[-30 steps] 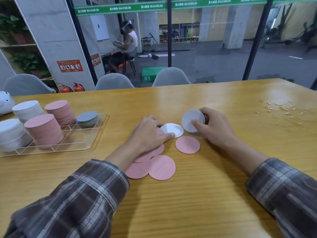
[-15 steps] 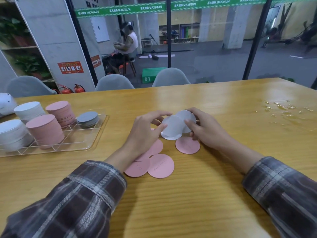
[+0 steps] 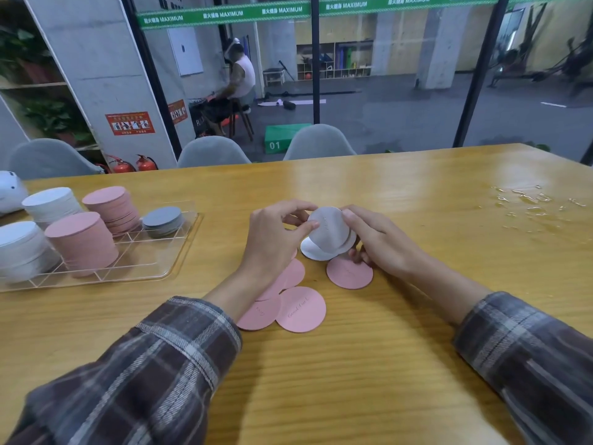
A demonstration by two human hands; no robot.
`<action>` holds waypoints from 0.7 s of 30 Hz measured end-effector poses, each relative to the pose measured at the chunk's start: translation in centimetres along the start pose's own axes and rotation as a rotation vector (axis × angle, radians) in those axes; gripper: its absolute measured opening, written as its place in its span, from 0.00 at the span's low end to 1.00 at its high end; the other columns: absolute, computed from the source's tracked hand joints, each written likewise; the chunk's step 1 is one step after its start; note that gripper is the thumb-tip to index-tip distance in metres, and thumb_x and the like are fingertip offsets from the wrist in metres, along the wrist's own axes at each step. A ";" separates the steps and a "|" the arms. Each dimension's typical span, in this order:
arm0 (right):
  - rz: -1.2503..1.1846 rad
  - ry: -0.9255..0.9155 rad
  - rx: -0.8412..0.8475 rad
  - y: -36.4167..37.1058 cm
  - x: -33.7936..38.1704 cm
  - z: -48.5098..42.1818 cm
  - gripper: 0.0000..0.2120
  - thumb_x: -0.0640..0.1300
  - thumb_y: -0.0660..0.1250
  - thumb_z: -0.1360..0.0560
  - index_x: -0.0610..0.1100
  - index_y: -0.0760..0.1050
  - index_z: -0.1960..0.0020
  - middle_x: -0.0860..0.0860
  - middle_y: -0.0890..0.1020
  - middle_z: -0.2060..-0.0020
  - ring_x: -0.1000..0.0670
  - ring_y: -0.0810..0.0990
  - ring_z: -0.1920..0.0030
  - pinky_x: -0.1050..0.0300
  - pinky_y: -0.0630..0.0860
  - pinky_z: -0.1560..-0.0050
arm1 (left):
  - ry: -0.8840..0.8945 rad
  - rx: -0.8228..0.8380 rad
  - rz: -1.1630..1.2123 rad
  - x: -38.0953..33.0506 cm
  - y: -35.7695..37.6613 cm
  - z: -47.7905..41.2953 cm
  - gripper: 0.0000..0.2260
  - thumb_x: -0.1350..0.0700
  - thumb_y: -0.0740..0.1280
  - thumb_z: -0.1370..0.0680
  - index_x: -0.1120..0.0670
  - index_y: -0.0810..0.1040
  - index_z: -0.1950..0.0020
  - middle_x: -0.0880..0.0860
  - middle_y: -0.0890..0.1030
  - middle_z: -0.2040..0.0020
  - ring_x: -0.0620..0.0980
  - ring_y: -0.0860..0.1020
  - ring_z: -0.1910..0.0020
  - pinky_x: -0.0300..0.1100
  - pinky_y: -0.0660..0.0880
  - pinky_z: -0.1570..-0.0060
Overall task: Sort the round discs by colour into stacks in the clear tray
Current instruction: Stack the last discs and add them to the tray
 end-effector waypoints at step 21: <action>0.267 -0.037 -0.204 -2.3 -0.3 -0.2 0.08 0.46 0.64 0.19 0.48 0.75 0.41 0.55 0.82 0.50 0.50 0.79 0.49 0.54 0.76 0.52 | -0.091 0.357 -0.535 3.3 2.7 1.2 0.20 0.35 0.70 0.24 0.44 0.83 0.38 0.44 0.74 0.43 0.47 0.70 0.38 0.48 0.61 0.42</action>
Point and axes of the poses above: each hand's wrist, its own z-axis away from the middle knuckle, its own y-axis out of the palm, x = y × z, the point moved 9 cm from there along -z, towards the middle knuckle
